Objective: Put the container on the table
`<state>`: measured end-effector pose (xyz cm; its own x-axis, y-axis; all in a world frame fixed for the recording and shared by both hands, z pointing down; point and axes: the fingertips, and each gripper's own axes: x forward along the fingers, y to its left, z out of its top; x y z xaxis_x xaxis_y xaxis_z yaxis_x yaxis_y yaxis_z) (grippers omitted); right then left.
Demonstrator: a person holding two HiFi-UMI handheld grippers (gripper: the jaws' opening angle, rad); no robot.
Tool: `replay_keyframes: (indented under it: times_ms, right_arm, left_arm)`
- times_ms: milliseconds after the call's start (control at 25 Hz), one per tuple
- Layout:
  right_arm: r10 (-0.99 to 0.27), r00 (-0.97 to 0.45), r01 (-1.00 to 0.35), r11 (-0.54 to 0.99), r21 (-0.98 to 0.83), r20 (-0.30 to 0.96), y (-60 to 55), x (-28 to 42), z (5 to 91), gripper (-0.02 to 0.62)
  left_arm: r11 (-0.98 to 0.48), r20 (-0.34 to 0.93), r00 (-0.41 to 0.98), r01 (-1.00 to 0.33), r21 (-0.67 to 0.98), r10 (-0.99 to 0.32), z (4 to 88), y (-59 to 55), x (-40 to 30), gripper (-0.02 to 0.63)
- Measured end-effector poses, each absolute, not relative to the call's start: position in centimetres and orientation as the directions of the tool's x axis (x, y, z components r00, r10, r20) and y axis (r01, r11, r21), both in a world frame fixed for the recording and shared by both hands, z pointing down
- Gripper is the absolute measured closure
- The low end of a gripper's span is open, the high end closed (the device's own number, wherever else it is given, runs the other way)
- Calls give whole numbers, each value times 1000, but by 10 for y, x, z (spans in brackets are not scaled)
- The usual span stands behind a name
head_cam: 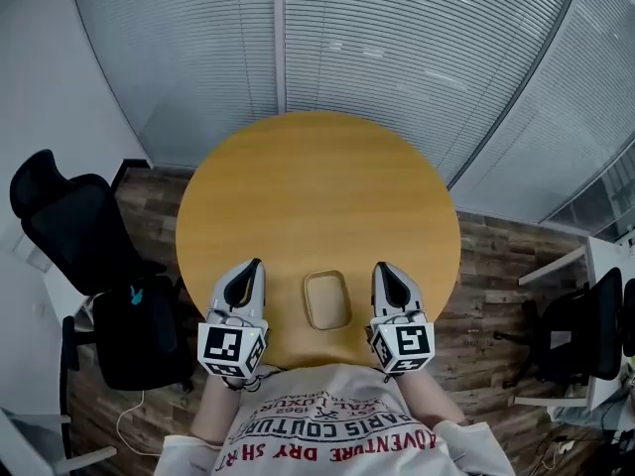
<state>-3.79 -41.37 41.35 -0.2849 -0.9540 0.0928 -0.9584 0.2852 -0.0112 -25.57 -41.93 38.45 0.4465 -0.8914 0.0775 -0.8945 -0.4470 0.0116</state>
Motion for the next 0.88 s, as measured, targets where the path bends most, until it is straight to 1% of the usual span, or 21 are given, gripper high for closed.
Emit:
replay_keyframes:
  times_ms: [480,880]
  right_arm:
    - [-952,-275,-960,280,22,138,-406,-45,425,589]
    - [-949,-262,-963,269,14,174,-403,-48,437,589]
  left_arm:
    - [-465,88,468,-884,56,-879,393,-412,-255,609]
    - [-461,105,465,-885,64,-879,401,-409,-263,609]
